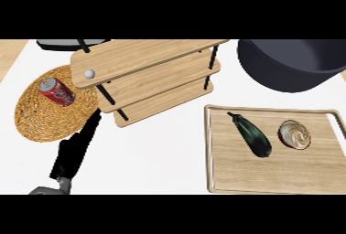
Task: Pick the cupcake from the tray and place it in the tiered shelf
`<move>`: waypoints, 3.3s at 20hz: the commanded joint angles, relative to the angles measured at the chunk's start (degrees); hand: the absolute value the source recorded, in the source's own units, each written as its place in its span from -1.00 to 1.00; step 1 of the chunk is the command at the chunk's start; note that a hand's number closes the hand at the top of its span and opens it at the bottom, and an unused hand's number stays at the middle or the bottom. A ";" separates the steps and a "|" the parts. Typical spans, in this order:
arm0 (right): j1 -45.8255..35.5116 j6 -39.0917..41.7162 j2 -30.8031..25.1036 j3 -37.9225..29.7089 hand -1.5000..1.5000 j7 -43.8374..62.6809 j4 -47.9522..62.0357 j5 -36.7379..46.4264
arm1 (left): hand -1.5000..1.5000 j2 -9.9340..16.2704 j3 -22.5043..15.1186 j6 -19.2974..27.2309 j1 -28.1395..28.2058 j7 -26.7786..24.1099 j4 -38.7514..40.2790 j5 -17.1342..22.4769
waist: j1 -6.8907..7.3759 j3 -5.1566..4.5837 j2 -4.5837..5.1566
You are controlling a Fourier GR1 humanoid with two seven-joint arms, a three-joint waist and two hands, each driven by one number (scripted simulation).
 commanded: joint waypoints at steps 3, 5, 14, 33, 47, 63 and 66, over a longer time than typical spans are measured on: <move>-0.33 6.58 -8.80 4.60 -1.00 16.35 -10.01 0.03 | 0.00 -0.84 -0.30 -0.13 0.52 1.12 0.77 -0.35 | 0.41 -0.33 0.14; 0.40 5.77 -13.06 8.10 -1.00 20.26 -12.90 6.26 | 0.00 0.59 -0.26 -2.34 0.67 2.32 -0.31 0.75 | 0.69 -0.44 0.10; -7.85 1.04 -18.35 22.11 -1.00 43.78 -20.61 28.64 | 0.00 -2.75 -2.76 -0.50 -1.69 0.03 3.00 -3.05 | 2.63 -0.27 0.80; -23.51 10.12 7.52 36.70 -1.00 71.33 -16.56 38.73 | 0.00 -1.49 3.99 -4.64 -1.49 0.41 4.10 -1.58 | 0.58 -0.20 0.30; -16.82 12.56 7.08 33.60 -1.00 62.26 -10.80 47.20 | 0.00 -5.31 2.57 -2.74 2.47 1.07 0.07 -5.43 | 0.55 -0.15 0.25; -19.00 17.95 16.10 27.42 -1.00 58.56 -4.97 57.60 | 0.00 -4.89 7.83 -8.89 -0.87 5.15 -1.41 -4.54 | 0.64 -0.15 0.25; -17.31 16.12 16.52 25.78 1.00 48.71 0.69 59.02 | 0.00 -5.46 7.69 -8.47 1.72 3.97 -2.92 -5.95 | 0.72 -0.13 0.27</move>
